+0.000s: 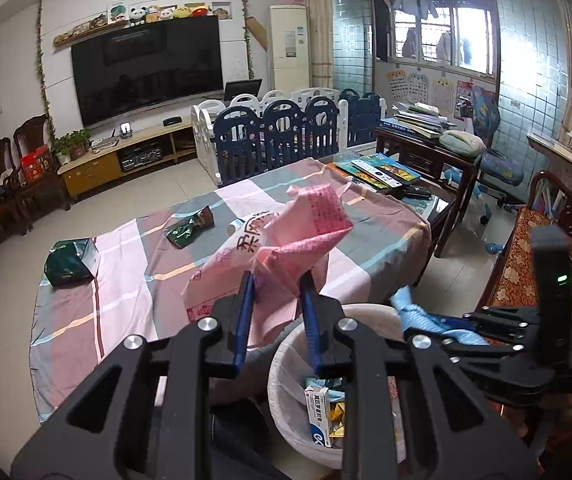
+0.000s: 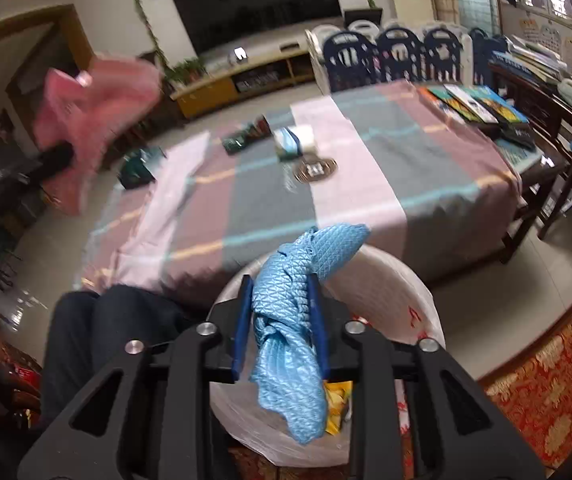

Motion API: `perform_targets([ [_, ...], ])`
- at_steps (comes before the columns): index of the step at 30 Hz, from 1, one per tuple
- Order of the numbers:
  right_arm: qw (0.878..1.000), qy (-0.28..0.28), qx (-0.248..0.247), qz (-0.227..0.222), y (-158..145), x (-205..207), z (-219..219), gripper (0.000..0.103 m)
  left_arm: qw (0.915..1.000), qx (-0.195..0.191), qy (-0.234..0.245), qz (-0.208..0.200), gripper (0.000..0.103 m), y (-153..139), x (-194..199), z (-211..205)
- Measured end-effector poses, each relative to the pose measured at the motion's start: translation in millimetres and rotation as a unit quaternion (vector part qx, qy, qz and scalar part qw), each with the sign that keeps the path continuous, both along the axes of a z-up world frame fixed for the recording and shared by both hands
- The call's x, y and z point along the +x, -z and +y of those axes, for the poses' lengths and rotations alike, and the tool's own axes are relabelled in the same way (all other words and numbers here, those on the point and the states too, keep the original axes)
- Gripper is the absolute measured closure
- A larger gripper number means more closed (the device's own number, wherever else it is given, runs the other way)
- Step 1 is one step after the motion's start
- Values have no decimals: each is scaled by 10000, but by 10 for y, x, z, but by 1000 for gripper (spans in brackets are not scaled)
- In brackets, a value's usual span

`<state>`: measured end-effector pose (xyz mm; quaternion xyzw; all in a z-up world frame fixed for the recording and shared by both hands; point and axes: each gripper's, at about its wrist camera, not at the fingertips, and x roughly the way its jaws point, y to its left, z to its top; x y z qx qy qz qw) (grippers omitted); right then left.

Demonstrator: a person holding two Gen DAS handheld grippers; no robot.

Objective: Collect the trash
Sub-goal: 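Open the left tool dropping the pink bag while the right tool drops the blue cloth, then move back to the table and grasp the green chip bag with the left tool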

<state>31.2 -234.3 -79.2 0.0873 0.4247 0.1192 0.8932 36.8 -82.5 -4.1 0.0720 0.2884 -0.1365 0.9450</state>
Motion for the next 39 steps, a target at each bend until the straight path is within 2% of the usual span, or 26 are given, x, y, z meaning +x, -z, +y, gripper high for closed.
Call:
perform_targets([
  [1, 9998, 154, -116, 92, 48, 16, -24, 60, 10000, 9, 34, 18, 79, 12, 11, -12],
  [3, 9992, 381, 12, 71, 44, -14, -126, 34, 9999, 10, 112, 102, 79, 56, 27, -46],
  [6, 9968, 635, 479, -110, -84, -48, -358, 32, 9994, 1, 211, 282, 79, 146, 75, -105],
  [11, 9908, 1176, 477, -481, -330, -155, -648, 30, 9943, -193, 685, 792, 79, 412, 236, -200],
  [13, 9877, 1332, 569, -582, -388, -188, -752, 30, 9891, -294, 951, 1080, 79, 570, 303, -272],
  [15, 9849, 1461, 676, -637, -423, -212, -837, 29, 9772, -431, 1442, 1499, 76, 778, 373, -377],
  [16, 9840, 1505, 709, -637, -426, -212, -863, 28, 9713, -487, 1610, 1682, 65, 872, 398, -419],
  [17, 9836, 1527, 729, -626, -417, -200, -883, 27, 9679, -448, 1621, 1866, 38, 979, 433, -451],
  [18, 9835, 1537, 740, -602, -402, -193, -887, 27, 9698, -350, 1479, 1909, 17, 1038, 459, -462],
  [19, 9837, 1537, 737, -566, -375, -180, -882, 27, 9725, -271, 1318, 1900, 16, 1089, 494, -441],
  [23, 9850, 1528, 733, -309, -177, -47, -824, 27, 9767, -410, 961, 1875, 15, 1201, 676, -199],
  [26, 9857, 1509, 748, -36, 13, 100, -752, 27, 9837, -246, 438, 1728, 15, 1279, 911, 73],
  [29, 9865, 1452, 724, 197, 186, 262, -679, 27, 9858, -111, -160, 1669, 15, 1310, 1290, 431],
  [32, 9864, 1433, 676, 433, 347, 449, -608, 27, 9869, -106, -637, 1480, 15, 1265, 1827, 812],
  [34, 9853, 1430, 722, 594, 454, 589, -562, 27, 9867, 27, -815, 1406, 15, 1251, 2271, 960],
  [39, 9837, 1413, 717, 844, 599, 983, -412, 27, 9840, 213, -982, 1472, 15, 1412, 3404, 1204],
])
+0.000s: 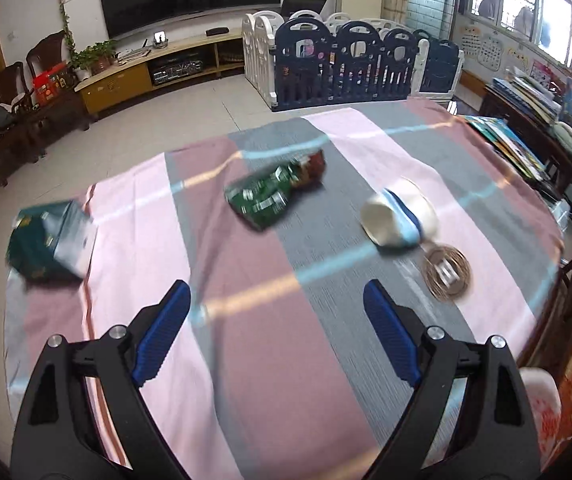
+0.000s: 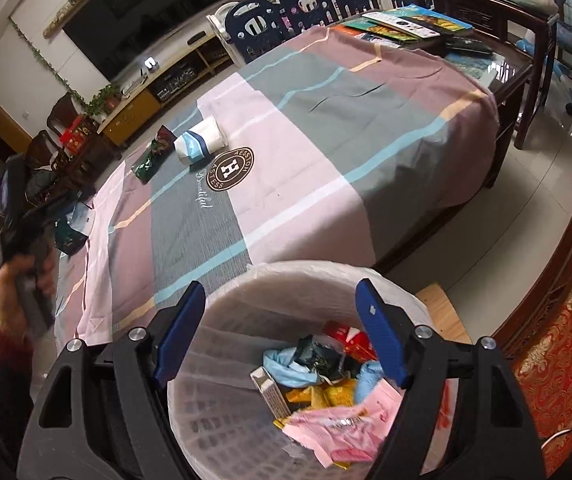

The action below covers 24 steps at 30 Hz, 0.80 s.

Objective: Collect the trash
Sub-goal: 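Move back to the table and grasp the green chip bag with the left tool, then grasp the white paper cup with the right tool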

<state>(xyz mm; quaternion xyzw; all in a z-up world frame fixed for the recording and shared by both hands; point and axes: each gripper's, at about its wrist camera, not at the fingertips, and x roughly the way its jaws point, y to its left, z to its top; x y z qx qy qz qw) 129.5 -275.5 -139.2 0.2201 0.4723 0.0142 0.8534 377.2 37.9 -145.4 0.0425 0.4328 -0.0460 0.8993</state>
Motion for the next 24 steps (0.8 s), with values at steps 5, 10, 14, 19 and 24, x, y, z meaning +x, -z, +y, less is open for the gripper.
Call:
perform_targets([
  [5, 9998, 31, -37, 171, 129, 423, 110, 27, 9986, 407, 119, 325, 15, 439, 916, -54],
  [10, 9996, -224, -102, 112, 247, 1102, 386, 21, 9967, 703, 169, 359, 19, 783, 1456, -222],
  [14, 9982, -538, -211, -169, 342, 1796, 713, 6, 9971, 374, 330, 571, 85, 959, 1601, -152],
  [19, 9907, -1088, -764, -297, 501, 2722, 1171, 5, 9996, 38, 208, 172, 97, 670, 1280, 180],
  [24, 9781, -1550, -1378, -158, 720, 3213, 1484, 5, 9995, -119, 213, -217, 97, 344, 503, 441],
])
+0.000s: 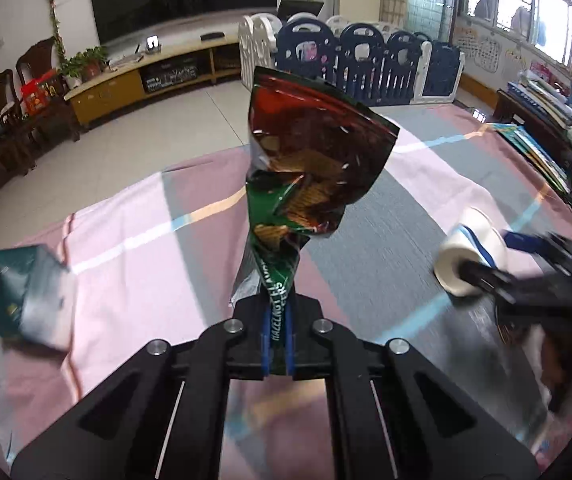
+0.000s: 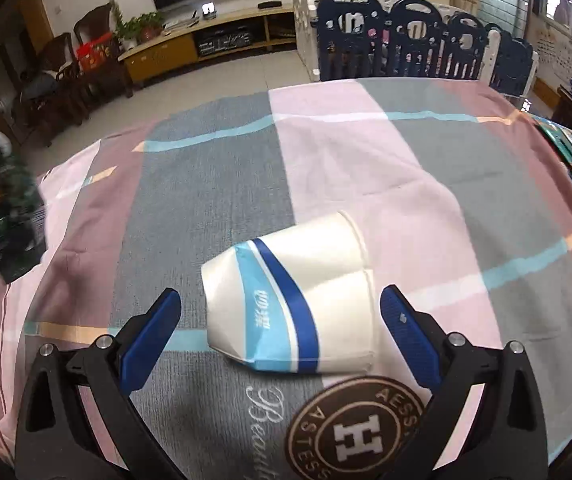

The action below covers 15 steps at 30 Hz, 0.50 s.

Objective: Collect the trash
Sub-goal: 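Grasp the white paper cup with the right tool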

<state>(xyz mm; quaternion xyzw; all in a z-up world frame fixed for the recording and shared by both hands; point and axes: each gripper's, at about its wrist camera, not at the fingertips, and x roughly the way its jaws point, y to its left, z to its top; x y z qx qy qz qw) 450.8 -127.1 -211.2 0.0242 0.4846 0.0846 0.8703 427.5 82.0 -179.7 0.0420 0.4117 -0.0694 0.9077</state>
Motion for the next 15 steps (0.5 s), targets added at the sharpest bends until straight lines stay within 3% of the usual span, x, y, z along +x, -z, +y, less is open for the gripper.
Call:
perform_targets([
  [2, 9997, -91, 66, 204, 108, 60, 61, 7, 10000, -92, 5, -1, 97, -57, -274, 70],
  [3, 9997, -93, 53, 201, 123, 44, 74, 22, 9999, -106, -19, 16, 97, -75, -400, 90],
  [9, 9994, -285, 63, 182, -3, -495, 164, 23, 9990, 247, -352, -127, 97, -274, -1014, 22],
  [15, 9982, -486, 50, -355, -600, -1575, 189, 23, 9975, 98, -627, -311, 97, -670, -1657, -40],
])
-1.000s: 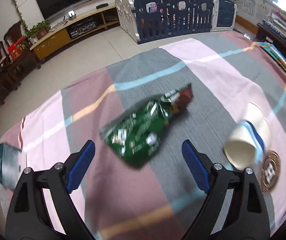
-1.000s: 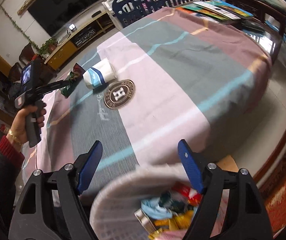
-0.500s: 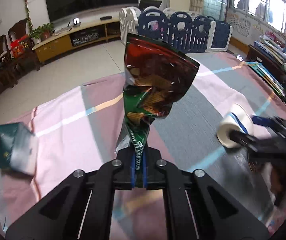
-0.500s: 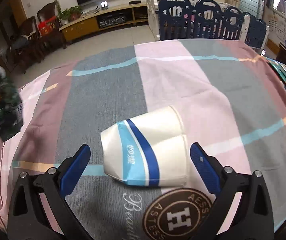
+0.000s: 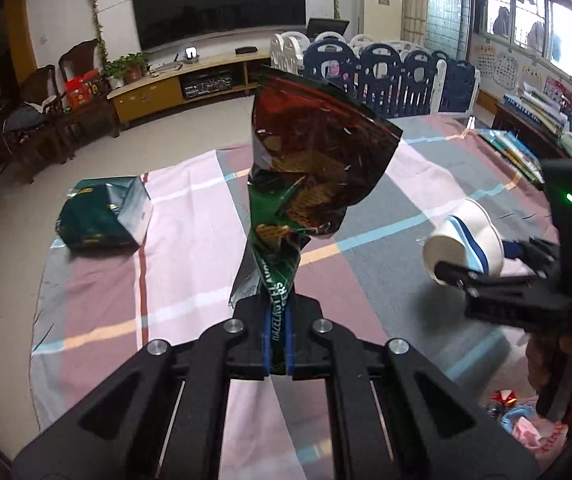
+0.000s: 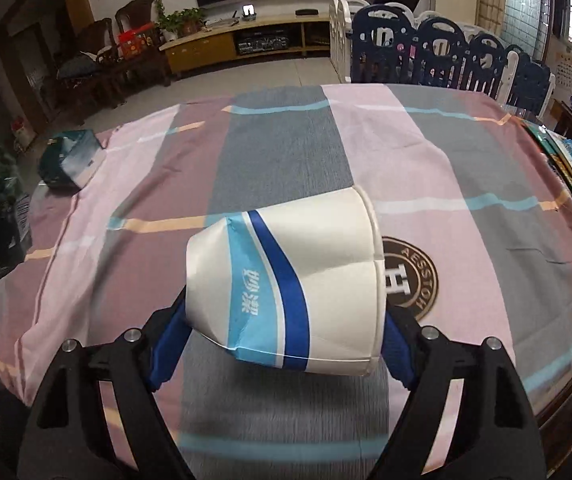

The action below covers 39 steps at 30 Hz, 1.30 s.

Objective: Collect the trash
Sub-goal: 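Carry the green chip bag and white cup over the wastebasket with both tools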

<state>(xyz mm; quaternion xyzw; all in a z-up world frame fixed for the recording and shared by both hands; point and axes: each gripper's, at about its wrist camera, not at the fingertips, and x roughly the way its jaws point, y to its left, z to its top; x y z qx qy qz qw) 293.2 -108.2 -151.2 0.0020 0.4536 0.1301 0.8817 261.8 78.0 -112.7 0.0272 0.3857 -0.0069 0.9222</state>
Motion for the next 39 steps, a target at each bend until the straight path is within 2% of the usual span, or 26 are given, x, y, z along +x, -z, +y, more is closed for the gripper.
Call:
perform_targets([
  [6, 9981, 54, 450, -412, -649, -926, -261, 23, 9987, -95, -58, -493, 97, -555, -760, -142],
  [11, 9947, 111, 538, -867, -1130, -1629, -457, 22, 9970, -230, -36, -739, 97, -865, -1452, -261],
  [19, 9899, 218, 407, -1339, -1516, -2475, -653, 22, 9965, -403, 144, -719, 97, -993, -2163, -553],
  [24, 9886, 295, 279, -1450, -1631, -2690, -788, 22, 9955, -369, 300, -817, 97, -1044, -2437, -690],
  [28, 9866, 401, 257, -1558, -1708, -2789, -884, 22, 9949, -344, 335, -892, 97, -1096, -2487, -690],
  [39, 9894, 458, 369, -1328, -1537, -2732, -887, 22, 9952, -358, 309, -858, 97, -1073, -2466, -660],
])
